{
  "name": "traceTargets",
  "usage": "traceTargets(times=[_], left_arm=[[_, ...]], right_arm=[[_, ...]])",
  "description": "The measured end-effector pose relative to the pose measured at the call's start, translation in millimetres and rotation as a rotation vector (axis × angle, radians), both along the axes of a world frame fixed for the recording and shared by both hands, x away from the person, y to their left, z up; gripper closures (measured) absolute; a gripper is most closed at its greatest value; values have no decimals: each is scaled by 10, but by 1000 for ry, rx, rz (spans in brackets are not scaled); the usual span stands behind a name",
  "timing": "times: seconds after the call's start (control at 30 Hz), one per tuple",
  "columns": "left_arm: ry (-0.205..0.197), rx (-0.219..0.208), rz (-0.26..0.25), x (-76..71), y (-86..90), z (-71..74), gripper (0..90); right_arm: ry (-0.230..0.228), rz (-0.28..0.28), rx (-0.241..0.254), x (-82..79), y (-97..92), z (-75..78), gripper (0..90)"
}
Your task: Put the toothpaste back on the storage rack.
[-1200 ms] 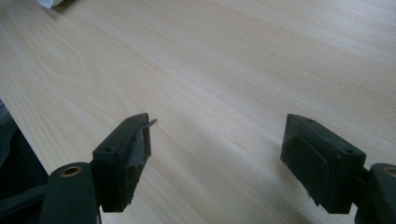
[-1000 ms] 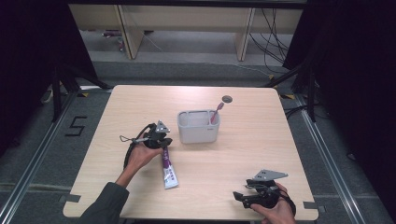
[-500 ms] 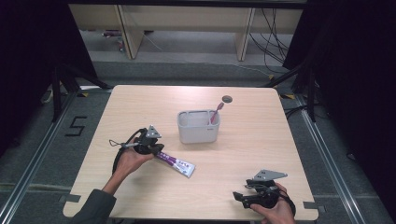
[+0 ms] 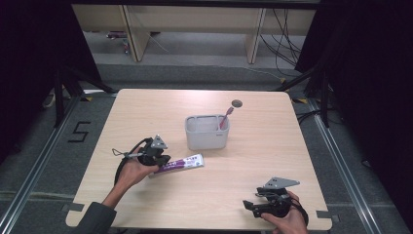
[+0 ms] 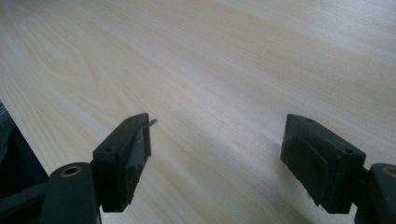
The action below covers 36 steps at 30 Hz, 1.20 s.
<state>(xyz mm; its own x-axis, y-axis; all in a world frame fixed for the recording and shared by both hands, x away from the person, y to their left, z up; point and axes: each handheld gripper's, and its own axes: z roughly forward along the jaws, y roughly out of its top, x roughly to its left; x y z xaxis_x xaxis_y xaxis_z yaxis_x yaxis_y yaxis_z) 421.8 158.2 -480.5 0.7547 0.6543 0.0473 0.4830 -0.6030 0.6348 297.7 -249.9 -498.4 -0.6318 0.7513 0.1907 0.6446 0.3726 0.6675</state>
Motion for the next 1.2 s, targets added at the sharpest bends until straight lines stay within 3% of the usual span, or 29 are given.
traceTargets(times=[0.03,0.47,0.63,0.83,1.03,1.07,1.2], left_arm=[[1,2,-2,1,1,2,891],[50,3,-51,6,-5,127,802],[84,40,-97,12,-38,178,703],[106,85,-116,28,-105,168,581],[141,106,-114,42,-191,138,547],[143,118,-123,54,-203,138,545],[147,151,-131,91,-225,127,538]], right_arm=[[20,-13,10,-18,15,6,249],[0,2,1,-4,2,5,249],[12,0,7,-9,9,6,249],[11,2,2,-3,4,3,249],[10,3,1,-2,5,1,250],[11,7,-15,0,2,9,249],[11,8,0,2,5,-2,249]])
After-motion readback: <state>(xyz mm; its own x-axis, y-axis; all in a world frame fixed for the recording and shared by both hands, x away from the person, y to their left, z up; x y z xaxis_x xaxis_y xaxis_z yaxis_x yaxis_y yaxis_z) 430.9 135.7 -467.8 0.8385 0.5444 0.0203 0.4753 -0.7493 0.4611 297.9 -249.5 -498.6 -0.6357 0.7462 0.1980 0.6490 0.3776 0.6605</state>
